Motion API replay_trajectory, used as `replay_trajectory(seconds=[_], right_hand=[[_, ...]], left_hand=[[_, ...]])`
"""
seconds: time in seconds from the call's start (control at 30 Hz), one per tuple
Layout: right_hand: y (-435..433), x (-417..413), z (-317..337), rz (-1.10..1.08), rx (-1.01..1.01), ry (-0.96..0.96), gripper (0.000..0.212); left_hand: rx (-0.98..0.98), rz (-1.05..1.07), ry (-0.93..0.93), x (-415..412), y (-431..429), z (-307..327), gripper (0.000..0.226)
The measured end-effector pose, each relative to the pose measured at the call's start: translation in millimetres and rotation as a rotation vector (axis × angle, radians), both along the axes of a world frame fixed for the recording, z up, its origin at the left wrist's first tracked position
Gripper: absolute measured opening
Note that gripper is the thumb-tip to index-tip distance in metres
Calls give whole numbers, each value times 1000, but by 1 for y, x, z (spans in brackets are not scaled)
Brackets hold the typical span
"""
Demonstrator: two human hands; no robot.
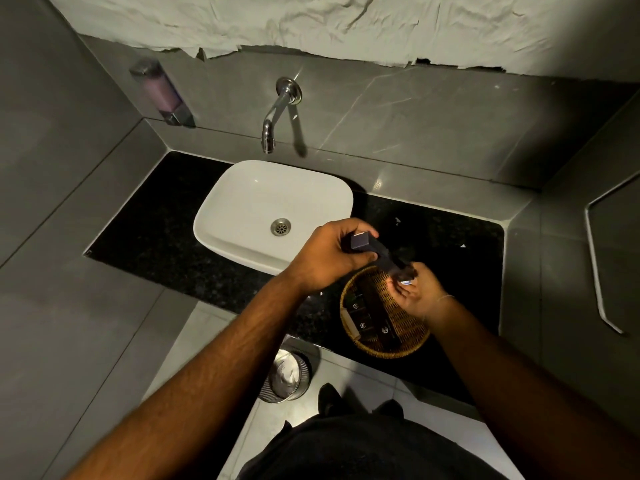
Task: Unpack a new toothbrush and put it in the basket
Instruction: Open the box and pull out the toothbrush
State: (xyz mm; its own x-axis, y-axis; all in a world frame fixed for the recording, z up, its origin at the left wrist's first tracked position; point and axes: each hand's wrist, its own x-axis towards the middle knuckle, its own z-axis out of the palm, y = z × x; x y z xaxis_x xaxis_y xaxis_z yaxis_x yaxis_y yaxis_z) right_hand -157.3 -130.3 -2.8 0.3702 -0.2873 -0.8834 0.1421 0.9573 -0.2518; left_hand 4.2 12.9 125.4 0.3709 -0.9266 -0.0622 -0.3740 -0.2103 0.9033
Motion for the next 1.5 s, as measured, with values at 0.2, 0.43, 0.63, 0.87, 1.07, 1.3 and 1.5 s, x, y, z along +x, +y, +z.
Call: replay_trajectory(seconds=[0.2,0.43,0.63,0.87,1.07,1.3,1.5], right_hand=[[-16,-4,4,-105,-32,2,23],[-33,-3,6,-206,-25,-8,41],[-39,-4,20,-275,-117,79,48],[-66,-8,30,-607,-229,41,23],[-85,-9,41,-632,-582,180,33],[-47,22,42,156,-790,148,10],[-29,58,78,332,-746,-15,37]], left_hand=[[31,-8,55,6,2,2,26],[4,-6,93,13,0,-1,27],[-5,86,157,20,3,-6,35],[12,188,288,31,17,-9,23],[23,505,607,49,43,-33,7],[138,542,661,36,50,-64,29],[156,444,595,24,34,-69,31]])
